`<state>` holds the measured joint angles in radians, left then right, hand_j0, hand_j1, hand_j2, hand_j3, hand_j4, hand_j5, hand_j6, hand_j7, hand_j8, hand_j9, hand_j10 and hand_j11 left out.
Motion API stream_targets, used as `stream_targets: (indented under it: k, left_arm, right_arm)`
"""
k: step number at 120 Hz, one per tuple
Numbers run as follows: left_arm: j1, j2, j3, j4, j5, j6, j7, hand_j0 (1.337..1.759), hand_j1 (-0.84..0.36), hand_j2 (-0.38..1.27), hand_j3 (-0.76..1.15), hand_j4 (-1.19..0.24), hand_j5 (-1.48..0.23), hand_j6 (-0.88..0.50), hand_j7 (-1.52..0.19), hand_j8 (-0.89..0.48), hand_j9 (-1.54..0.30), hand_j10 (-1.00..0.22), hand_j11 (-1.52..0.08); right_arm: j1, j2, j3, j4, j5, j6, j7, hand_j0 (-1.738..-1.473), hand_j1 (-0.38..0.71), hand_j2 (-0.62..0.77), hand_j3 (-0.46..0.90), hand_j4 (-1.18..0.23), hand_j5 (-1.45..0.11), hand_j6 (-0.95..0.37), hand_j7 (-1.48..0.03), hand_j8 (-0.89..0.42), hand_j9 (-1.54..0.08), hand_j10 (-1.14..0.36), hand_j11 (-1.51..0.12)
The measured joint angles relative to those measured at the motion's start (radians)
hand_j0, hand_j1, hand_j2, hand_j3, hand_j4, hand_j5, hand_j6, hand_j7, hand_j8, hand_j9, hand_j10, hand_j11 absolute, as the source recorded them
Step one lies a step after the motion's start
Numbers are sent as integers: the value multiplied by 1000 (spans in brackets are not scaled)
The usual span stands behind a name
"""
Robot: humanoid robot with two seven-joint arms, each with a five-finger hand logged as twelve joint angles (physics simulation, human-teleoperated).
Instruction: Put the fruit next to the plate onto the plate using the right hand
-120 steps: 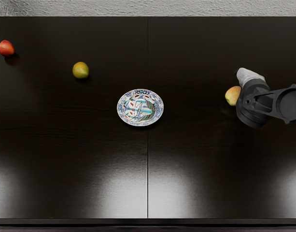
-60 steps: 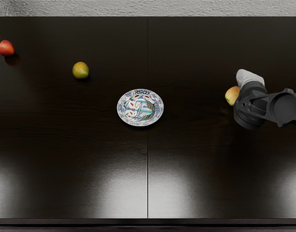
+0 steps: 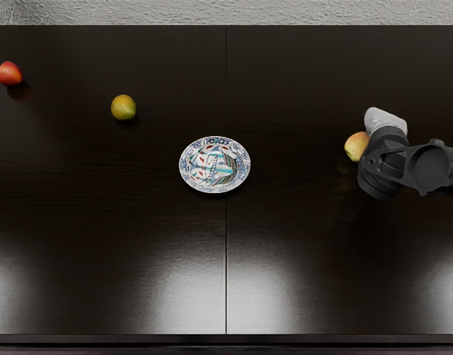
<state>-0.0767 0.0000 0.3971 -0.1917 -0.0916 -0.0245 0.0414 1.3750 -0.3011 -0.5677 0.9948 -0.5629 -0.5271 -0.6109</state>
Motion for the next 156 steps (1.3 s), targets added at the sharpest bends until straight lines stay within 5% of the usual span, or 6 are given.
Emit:
stream_targets:
  k: [156]
  left_arm:
    - [-8,0,-1,0,0,0,0,1658,71,46,0,-232,-301,-232,-301,-232,-301,-232,-301]
  right_arm:
    - [-32,62,0,-77,-9,1,0,-1657,64,-71,0,-359,-471,-362,-468,-360,-471,-360,-471]
